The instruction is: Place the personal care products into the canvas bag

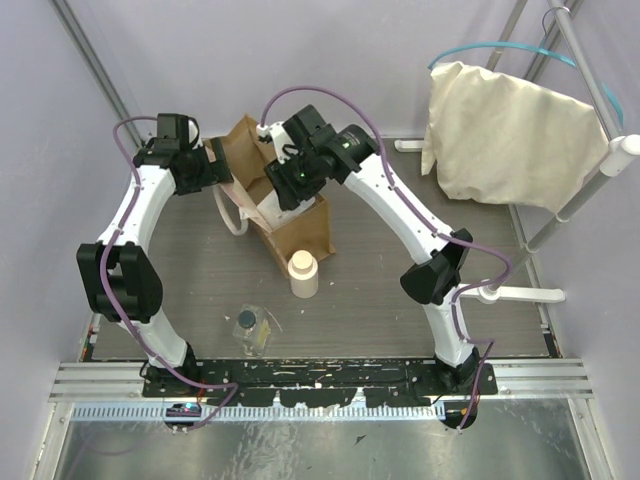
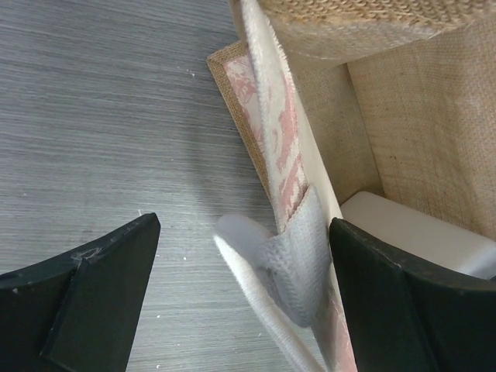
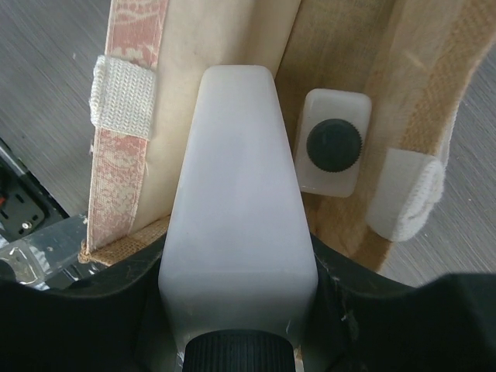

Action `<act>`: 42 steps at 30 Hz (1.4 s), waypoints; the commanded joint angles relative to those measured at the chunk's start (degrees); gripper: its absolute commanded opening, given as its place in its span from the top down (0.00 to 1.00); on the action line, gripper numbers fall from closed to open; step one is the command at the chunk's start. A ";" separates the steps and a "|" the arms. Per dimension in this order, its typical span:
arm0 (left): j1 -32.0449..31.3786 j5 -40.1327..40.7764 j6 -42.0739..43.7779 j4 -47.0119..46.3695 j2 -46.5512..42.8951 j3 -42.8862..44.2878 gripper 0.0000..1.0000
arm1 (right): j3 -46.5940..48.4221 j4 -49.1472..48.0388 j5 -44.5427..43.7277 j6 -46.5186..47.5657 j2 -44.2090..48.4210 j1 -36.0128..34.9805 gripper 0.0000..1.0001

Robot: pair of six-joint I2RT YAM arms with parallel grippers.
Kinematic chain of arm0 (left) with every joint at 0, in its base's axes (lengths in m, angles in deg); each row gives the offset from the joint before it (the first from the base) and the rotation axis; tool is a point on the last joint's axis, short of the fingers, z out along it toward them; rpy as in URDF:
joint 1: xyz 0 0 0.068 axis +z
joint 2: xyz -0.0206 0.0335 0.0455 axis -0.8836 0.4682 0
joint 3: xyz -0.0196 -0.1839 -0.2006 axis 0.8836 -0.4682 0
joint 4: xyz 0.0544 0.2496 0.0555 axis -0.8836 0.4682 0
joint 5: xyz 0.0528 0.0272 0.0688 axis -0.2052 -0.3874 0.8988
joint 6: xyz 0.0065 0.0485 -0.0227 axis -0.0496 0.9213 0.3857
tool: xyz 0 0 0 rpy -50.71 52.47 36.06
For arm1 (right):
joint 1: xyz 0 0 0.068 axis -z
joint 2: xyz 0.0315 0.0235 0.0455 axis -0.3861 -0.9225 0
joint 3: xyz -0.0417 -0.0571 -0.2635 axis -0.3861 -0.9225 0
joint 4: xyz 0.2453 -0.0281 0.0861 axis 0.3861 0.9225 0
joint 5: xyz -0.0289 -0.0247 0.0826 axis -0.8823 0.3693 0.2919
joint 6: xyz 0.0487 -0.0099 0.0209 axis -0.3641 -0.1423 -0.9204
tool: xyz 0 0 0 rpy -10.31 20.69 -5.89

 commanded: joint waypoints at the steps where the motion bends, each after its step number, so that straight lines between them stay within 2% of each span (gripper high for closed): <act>1: 0.37 0.64 1.09 0.85 -2.00 -0.03 0.02 | 4.23 -2.94 -4.62 1.37 0.77 -2.56 0.99; 13: 0.37 -1.67 0.11 1.35 -3.07 1.49 0.02 | -1.44 -1.39 -12.54 3.24 -2.99 -4.24 0.99; 20: 0.34 -3.69 1.15 3.76 -3.19 3.99 0.02 | -2.41 -1.53 -12.43 3.86 -5.62 -3.82 0.99; 36: 0.37 -4.02 1.08 4.12 -3.93 3.44 0.02 | -4.84 -5.26 -9.49 6.34 -11.67 -3.72 0.99; 39: 0.37 -4.06 1.14 3.94 -3.85 3.44 0.02 | -4.95 -5.71 -9.49 6.37 -12.25 -3.71 0.93; 42: 0.37 -4.11 1.31 3.88 -3.88 3.38 0.02 | -4.84 -6.35 -9.45 6.33 -11.97 -3.71 0.75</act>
